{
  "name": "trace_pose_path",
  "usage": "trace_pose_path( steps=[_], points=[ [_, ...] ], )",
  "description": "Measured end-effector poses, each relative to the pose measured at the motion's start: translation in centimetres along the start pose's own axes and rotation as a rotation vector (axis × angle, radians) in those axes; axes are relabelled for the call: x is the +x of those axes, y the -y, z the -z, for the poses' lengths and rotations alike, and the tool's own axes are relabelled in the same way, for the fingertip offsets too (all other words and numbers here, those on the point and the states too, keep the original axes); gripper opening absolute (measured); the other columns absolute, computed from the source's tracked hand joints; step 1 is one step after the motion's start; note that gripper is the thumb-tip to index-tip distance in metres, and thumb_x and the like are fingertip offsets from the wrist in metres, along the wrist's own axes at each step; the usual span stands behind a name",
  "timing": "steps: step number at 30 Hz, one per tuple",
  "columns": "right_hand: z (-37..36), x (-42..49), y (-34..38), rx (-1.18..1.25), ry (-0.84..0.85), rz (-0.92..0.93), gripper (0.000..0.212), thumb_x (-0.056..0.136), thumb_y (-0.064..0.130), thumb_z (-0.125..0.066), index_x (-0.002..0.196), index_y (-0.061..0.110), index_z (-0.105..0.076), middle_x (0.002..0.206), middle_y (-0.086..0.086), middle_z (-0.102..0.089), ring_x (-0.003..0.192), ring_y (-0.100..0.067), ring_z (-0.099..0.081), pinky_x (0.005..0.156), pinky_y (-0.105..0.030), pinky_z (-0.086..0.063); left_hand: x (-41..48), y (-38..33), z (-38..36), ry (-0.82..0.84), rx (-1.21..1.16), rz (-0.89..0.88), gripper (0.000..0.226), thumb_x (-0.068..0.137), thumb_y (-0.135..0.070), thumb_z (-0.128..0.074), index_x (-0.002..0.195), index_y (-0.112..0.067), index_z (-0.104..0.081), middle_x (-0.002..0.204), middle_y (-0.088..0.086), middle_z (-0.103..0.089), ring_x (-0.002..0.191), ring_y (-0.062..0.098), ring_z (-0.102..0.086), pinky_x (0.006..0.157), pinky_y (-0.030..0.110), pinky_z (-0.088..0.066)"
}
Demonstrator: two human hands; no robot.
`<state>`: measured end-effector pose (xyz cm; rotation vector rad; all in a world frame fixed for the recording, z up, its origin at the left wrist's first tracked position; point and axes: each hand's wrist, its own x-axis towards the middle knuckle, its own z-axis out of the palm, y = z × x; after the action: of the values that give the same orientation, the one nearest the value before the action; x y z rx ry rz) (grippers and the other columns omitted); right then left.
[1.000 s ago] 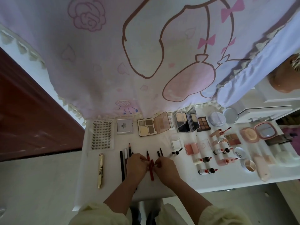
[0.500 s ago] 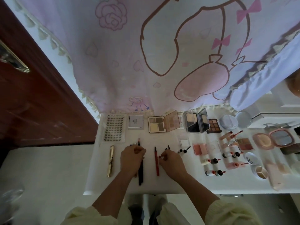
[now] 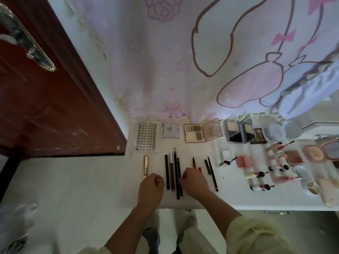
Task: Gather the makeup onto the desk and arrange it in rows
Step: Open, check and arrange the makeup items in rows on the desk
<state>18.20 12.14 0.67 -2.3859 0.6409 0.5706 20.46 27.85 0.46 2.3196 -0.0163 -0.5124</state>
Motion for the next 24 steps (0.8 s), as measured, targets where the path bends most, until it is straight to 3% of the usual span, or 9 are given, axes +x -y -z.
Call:
trace_pose_path(
  steps=[5,11,15,18,20,22,24],
  points=[
    [-0.6,0.3,1.5,0.003,-0.057,-0.104,0.026,0.088,0.027,-0.062,0.068,0.017,-0.048,0.064,0.001,-0.052,0.068,-0.019,-0.057,0.065,-0.029,-0.05,1.5,1.0,0.7,0.169,0.073,-0.065,0.023,0.095,-0.012,-0.051,0.114,-0.007,-0.063,0.107,0.008,-0.065,0.095,0.015,-0.059,0.07,0.01,-0.035],
    [-0.9,0.3,2.0,0.053,-0.073,-0.213,0.039,0.084,0.023,-0.067,0.057,0.016,-0.039,0.056,0.001,-0.043,0.051,-0.012,-0.044,0.046,-0.023,-0.031,2.4,1.1,1.2,0.286,0.113,-0.054,0.025,0.093,-0.013,-0.049,0.115,-0.007,-0.061,0.113,0.012,-0.062,0.103,0.024,-0.059,0.088,0.029,-0.047],
    [-0.6,-0.6,2.1,0.189,-0.063,-0.162,0.05,0.086,0.018,-0.065,0.046,0.012,-0.035,0.044,0.001,-0.033,0.039,-0.011,-0.032,0.041,-0.014,-0.027,2.4,1.0,1.6,0.302,0.101,-0.052,0.026,0.094,-0.015,-0.049,0.115,-0.008,-0.062,0.114,0.009,-0.063,0.102,0.021,-0.06,0.086,0.026,-0.046],
    [-0.2,-1.9,1.9,0.397,-0.055,-0.137,0.03,0.085,0.014,-0.064,0.062,-0.004,-0.057,0.059,-0.01,-0.052,0.054,-0.018,-0.051,0.055,-0.023,-0.04,2.3,0.6,2.1,0.299,0.069,-0.068,0.024,0.098,-0.018,-0.047,0.111,-0.008,-0.063,0.108,0.005,-0.066,0.091,0.015,-0.057,0.077,0.022,-0.041],
    [0.2,-2.9,1.9,0.558,-0.02,-0.152,0.015,0.086,0.013,-0.065,0.08,0.0,-0.066,0.074,-0.007,-0.064,0.064,-0.015,-0.061,0.054,-0.021,-0.045,2.2,0.3,2.4,0.303,-0.032,-0.043,0.024,0.099,-0.019,-0.045,0.104,-0.01,-0.066,0.1,0.006,-0.069,0.086,0.016,-0.061,0.079,0.027,-0.048],
    [0.6,-3.9,2.0,0.702,0.051,-0.154,0.006,0.087,0.012,-0.066,0.084,0.007,-0.066,0.077,-0.003,-0.066,0.067,-0.01,-0.063,0.054,-0.02,-0.046,2.1,0.0,2.8,0.314,-0.19,0.018,0.024,0.099,-0.019,-0.046,0.096,-0.011,-0.068,0.093,0.006,-0.071,0.082,0.018,-0.066,0.085,0.038,-0.054],
    [1.0,-4.5,2.1,0.758,0.085,-0.135,0.005,0.087,0.014,-0.068,0.085,0.009,-0.068,0.078,-0.002,-0.068,0.071,-0.011,-0.063,0.058,-0.022,-0.047,2.1,-0.6,3.4,0.301,-0.287,0.053,0.027,0.099,-0.024,-0.048,0.096,-0.009,-0.07,0.088,0.003,-0.071,0.08,0.017,-0.068,0.083,0.037,-0.056]
  ],
)
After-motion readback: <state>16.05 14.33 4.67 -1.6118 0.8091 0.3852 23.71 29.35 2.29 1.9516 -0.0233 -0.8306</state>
